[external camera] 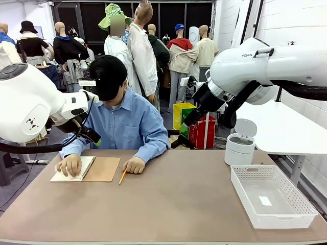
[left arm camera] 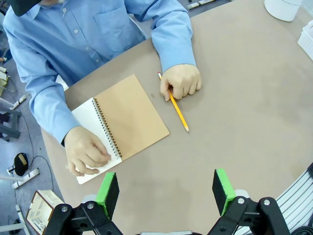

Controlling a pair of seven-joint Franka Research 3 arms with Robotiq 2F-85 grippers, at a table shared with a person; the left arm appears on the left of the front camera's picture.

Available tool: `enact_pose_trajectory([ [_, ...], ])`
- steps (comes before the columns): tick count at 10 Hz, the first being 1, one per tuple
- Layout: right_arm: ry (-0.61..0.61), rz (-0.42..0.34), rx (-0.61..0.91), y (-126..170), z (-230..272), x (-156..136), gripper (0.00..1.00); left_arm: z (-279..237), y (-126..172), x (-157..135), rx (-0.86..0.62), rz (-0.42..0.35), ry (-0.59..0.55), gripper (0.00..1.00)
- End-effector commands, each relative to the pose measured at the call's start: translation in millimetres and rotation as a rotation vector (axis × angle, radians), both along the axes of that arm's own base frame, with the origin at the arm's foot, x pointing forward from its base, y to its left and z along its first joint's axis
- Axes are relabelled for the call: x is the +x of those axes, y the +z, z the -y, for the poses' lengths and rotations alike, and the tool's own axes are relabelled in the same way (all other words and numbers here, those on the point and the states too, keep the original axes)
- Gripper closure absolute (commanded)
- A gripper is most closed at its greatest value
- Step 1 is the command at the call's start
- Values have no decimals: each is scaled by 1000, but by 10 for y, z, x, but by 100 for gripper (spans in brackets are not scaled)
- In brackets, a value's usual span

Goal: Sort the paper based on its condition.
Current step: If a person hands you a paper, place it in the Organizing basket , and if it's crumpled, put it in the Trash can.

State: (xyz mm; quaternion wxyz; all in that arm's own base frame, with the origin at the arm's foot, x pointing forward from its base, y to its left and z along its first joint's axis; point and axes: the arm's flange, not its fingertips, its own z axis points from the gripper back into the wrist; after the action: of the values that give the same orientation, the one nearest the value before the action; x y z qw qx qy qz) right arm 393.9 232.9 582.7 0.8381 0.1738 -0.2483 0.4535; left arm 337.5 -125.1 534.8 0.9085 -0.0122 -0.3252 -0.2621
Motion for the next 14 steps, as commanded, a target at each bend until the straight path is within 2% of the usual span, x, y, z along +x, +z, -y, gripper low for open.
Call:
enact_pose_trajectory([
  [1,0,-6,-1,-10,3,-4,0,-6,-3,-2,1,-5,0,0],
  [14,0,-6,-1,-10,3,-4,0,-6,-3,-2,1,-5,0,0],
])
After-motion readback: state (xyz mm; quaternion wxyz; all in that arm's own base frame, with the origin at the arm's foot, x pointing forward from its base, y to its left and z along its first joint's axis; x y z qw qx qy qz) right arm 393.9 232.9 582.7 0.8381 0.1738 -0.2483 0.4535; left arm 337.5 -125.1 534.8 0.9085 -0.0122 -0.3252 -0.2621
